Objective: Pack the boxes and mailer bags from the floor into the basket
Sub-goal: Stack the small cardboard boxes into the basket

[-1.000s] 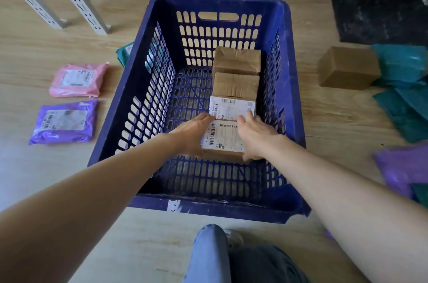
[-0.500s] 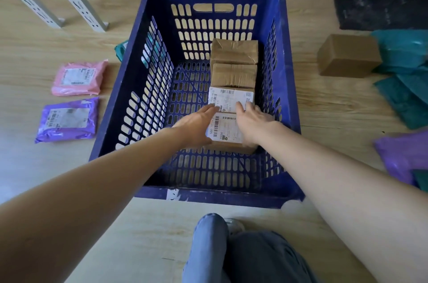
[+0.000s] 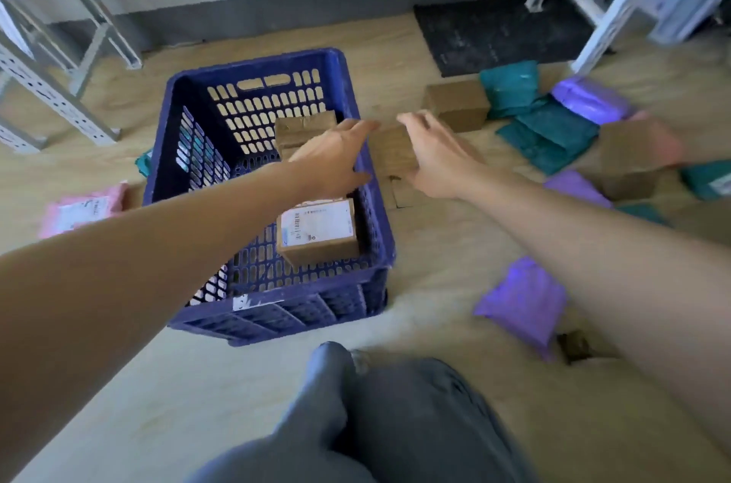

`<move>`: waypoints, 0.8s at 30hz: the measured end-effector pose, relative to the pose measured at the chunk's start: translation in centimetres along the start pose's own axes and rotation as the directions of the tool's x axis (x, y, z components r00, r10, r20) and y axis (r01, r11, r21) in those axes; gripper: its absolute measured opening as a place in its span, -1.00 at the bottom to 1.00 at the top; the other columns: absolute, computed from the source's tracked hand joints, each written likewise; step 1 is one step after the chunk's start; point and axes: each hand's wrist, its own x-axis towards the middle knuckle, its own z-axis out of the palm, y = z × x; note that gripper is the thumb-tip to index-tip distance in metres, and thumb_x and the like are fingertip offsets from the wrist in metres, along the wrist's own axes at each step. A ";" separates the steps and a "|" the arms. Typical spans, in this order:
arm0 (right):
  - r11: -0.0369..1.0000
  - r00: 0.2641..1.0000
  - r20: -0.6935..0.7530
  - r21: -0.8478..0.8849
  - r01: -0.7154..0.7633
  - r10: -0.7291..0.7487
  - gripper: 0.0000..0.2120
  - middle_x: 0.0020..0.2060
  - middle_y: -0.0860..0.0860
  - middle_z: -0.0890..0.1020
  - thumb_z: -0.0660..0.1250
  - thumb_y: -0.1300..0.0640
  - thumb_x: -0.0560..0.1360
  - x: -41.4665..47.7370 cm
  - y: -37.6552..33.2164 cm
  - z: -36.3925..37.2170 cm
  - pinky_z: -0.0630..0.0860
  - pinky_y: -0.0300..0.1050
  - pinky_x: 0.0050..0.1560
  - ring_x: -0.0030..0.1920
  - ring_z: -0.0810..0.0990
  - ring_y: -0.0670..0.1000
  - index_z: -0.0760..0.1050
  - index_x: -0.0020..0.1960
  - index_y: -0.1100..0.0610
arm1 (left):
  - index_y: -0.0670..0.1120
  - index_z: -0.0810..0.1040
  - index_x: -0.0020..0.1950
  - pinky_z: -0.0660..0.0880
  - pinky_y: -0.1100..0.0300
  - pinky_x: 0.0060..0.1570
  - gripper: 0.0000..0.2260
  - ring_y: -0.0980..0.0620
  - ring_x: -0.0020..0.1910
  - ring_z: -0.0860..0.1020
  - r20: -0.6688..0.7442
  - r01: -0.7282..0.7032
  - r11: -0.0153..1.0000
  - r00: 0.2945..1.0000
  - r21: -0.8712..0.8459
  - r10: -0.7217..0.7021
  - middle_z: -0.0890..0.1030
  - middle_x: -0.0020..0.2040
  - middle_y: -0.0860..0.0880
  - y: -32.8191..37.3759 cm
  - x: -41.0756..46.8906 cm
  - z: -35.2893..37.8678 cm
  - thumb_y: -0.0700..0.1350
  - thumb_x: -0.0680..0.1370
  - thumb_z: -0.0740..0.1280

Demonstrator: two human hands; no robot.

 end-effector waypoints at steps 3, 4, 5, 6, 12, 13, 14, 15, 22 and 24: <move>0.996 0.997 -0.042 -0.056 -0.066 0.063 -0.30 0.39 0.10 0.26 0.39 0.15 0.45 -4.5 4.1 -2.5 0.43 0.00 0.13 0.30 0.41 0.19 0.13 0.48 0.10 | -0.05 0.11 0.51 0.43 0.06 0.14 -0.35 -0.16 0.23 0.48 0.018 -0.129 0.991 0.992 0.024 0.129 0.32 0.41 -0.13 5.5 1.0 0.3 -0.09 0.51 0.36; 0.994 0.996 -0.044 -0.065 -0.083 0.080 -0.32 0.36 0.12 0.28 0.39 0.14 0.44 -6.3 5.5 -3.2 0.44 0.03 0.16 0.29 0.42 0.19 0.16 0.46 0.11 | -0.06 0.11 0.51 0.41 0.08 0.13 -0.35 -0.18 0.24 0.47 0.027 -0.184 0.982 0.983 0.036 0.183 0.33 0.41 -0.14 7.4 1.4 0.7 -0.09 0.51 0.36; 0.991 0.993 -0.041 -0.073 -0.110 0.107 -0.34 0.34 0.13 0.30 0.38 0.15 0.42 -8.1 6.9 -4.0 0.43 0.07 0.19 0.30 0.41 0.19 0.18 0.44 0.13 | -0.06 0.11 0.52 0.39 0.10 0.15 -0.34 -0.18 0.26 0.45 0.037 -0.237 0.971 0.971 0.043 0.235 0.32 0.42 -0.15 9.4 1.9 1.1 -0.08 0.51 0.36; 0.986 0.989 -0.041 -0.080 -0.144 0.141 -0.35 0.32 0.13 0.31 0.38 0.15 0.41 -9.9 8.3 -4.6 0.42 0.07 0.20 0.31 0.40 0.19 0.20 0.43 0.15 | -0.07 0.10 0.52 0.37 0.11 0.17 -0.33 -0.18 0.29 0.43 0.055 -0.283 0.958 0.958 0.041 0.281 0.31 0.43 -0.16 11.4 2.5 1.7 -0.08 0.51 0.36; 0.896 0.915 -0.085 -0.184 -0.404 0.395 -0.32 0.39 0.13 0.29 0.39 0.06 0.45 -21.6 16.3 -8.5 0.22 -0.11 0.20 0.34 0.37 0.18 0.16 0.48 0.13 | -0.12 0.13 0.51 0.27 0.10 0.32 -0.33 -0.15 0.41 0.31 0.126 -0.512 0.859 0.851 -0.022 0.510 0.25 0.47 -0.17 24.6 5.2 5.4 -0.08 0.49 0.38; 0.878 0.899 -0.102 -0.193 -0.438 0.426 -0.30 0.39 0.14 0.30 0.39 0.04 0.46 -23.6 17.5 -9.1 0.21 -0.13 0.19 0.33 0.36 0.19 0.15 0.49 0.12 | -0.13 0.15 0.51 0.28 0.11 0.31 -0.35 -0.14 0.41 0.31 0.139 -0.541 0.840 0.829 -0.050 0.542 0.27 0.46 -0.17 26.7 5.3 6.0 -0.09 0.49 0.38; 0.863 0.880 -0.108 -0.174 -0.474 0.462 -0.29 0.38 0.17 0.30 0.40 0.05 0.45 -25.5 18.7 -9.4 0.24 -0.09 0.24 0.35 0.34 0.20 0.14 0.50 0.12 | -0.14 0.17 0.50 0.27 0.13 0.30 -0.36 -0.14 0.40 0.32 0.152 -0.574 0.816 0.802 -0.072 0.577 0.28 0.45 -0.18 28.9 5.1 6.7 -0.11 0.49 0.38; 0.849 0.861 -0.108 -0.144 -0.507 0.496 -0.27 0.38 0.19 0.29 0.41 0.06 0.44 -27.3 19.9 -9.6 0.27 -0.02 0.31 0.38 0.30 0.21 0.14 0.50 0.12 | -0.14 0.18 0.49 0.26 0.15 0.29 -0.36 -0.13 0.40 0.32 0.163 -0.610 0.788 0.772 -0.085 0.615 0.30 0.44 -0.18 30.9 5.0 7.5 -0.11 0.49 0.39; 0.702 0.702 -0.074 -0.030 -0.712 0.708 -0.30 0.45 0.15 0.20 0.39 0.11 0.48 -39.0 26.9 -9.9 0.34 0.04 0.28 0.39 0.31 0.19 0.11 0.51 0.09 | -0.17 0.22 0.46 0.32 0.06 0.28 -0.38 -0.16 0.34 0.38 0.245 -0.736 0.656 0.614 -0.166 0.751 0.35 0.38 -0.19 41.9 3.1 14.3 -0.12 0.47 0.40; 0.663 0.663 -0.075 -0.029 -0.748 0.745 -0.31 0.48 0.13 0.15 0.36 0.13 0.50 -42.1 28.8 -9.7 0.35 0.03 0.26 0.37 0.33 0.18 0.09 0.52 0.07 | -0.14 0.20 0.47 0.37 -0.01 0.26 -0.35 -0.17 0.32 0.39 0.294 -0.734 0.660 0.603 -0.160 0.742 0.34 0.39 -0.17 44.5 2.3 16.4 -0.06 0.46 0.41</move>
